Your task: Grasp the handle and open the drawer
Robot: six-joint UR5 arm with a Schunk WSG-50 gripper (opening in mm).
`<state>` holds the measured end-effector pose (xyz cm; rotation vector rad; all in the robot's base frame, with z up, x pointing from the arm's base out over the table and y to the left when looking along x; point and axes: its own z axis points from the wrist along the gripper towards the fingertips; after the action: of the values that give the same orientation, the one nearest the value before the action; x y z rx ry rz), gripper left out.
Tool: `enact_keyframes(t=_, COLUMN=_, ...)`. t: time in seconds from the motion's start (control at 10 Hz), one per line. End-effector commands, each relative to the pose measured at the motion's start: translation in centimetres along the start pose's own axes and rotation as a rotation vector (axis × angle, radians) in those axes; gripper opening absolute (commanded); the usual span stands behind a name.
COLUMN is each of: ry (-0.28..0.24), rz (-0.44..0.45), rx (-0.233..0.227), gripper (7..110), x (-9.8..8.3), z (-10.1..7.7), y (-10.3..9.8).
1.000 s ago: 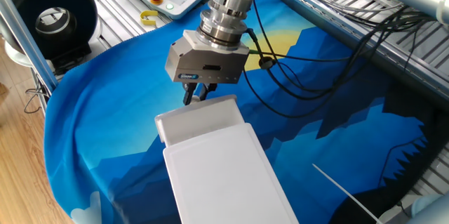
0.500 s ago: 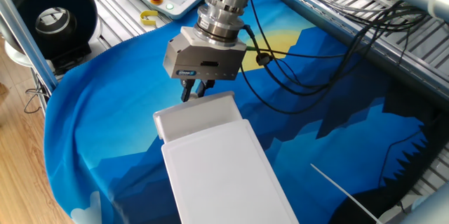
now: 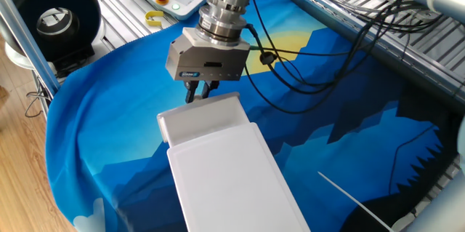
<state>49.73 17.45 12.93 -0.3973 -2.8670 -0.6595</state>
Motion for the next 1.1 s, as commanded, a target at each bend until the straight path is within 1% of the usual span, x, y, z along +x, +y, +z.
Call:
enact_keyframes(t=0.0, ry=0.014, rz=-0.001, rx=-0.001, gripper=7, x=-0.8, z=-0.4, y=0.4)
enact_keyframes(t=0.3, ry=0.023, rz=-0.003, rx=-0.003, gripper=7, x=-1.5, z=-0.9, y=0.4)
enact_keyframes(t=0.8, ry=0.026, rz=-0.001, rx=-0.003, gripper=7, x=-2.4, z=-1.0, y=0.8)
enact_keyframes(t=1.0, ry=0.028, rz=-0.001, rx=-0.001, gripper=7, x=-2.5, z=-1.0, y=0.8)
